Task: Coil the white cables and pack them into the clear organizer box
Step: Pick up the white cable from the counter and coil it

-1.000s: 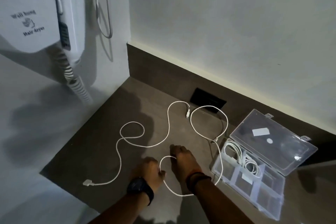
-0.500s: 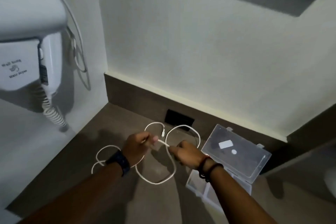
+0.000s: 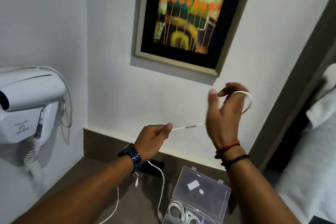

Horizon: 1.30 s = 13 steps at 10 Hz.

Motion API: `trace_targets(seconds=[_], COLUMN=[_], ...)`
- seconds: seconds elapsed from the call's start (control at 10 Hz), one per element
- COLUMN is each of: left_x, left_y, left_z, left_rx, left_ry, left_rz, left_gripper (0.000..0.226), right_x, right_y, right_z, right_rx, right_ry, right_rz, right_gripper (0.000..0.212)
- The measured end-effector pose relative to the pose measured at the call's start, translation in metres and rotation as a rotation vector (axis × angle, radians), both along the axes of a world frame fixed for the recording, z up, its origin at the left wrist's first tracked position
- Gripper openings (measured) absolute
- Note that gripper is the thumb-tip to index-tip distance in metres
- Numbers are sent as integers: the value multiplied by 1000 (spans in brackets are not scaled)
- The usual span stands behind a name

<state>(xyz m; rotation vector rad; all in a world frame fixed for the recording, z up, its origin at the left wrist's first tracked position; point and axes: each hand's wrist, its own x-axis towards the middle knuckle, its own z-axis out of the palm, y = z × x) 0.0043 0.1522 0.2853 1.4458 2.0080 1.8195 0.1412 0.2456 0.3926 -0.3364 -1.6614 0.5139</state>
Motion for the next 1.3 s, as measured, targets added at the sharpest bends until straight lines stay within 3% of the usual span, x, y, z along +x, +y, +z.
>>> trace_targets(seconds=[0.1,0.2,0.3,0.4,0.5,0.6,0.7,0.8,0.9,1.0,1.1,1.2,1.3], left_x=[-2,-9,-6,11,24,20,0,-10,3,17,19,14,6], left_y=[2,2,5,9,5,-2,-6,-4,2,4,-2,-5,-8], left_z=[27,53,62,53,46,60,79,81,67,57,65,71,57], left_rx=[66,85,42,-1,-51,31,115,89,30,9,17,-25,-144], left_ry=[143,192,126,76,250,433,431,272,173,303,491,553,590], left_rz=[104,173,71,-76,-105,17,162,126,-27,-71,-44,-39,-41], left_gripper=[55,61,64,63,66,75,67,63,64,61,63,66,64], right_x=[12,25,33,35,31,32,42,46,44,41,30,26,47], right_y=[5,-13,-37,-44,-25,-4,-8,-31,-43,-31,-10,17,38], right_z=[-16,-18,-3,26,40,22,3,8,35,54,38,15,32], right_rx=[271,-211,-666,-564,-120,322,4,-510,-519,-238,103,-353,-990], right_ry=[-806,-1180,-713,-24,156,-564,-1147,-902,-223,183,-71,35,442], right_rz=[-347,310,1265,1417,469,-403,80,1114,1470,803,-172,-164,143], right_gripper=[56,67,47,18,7,42,70,59,31,14,10,24,32])
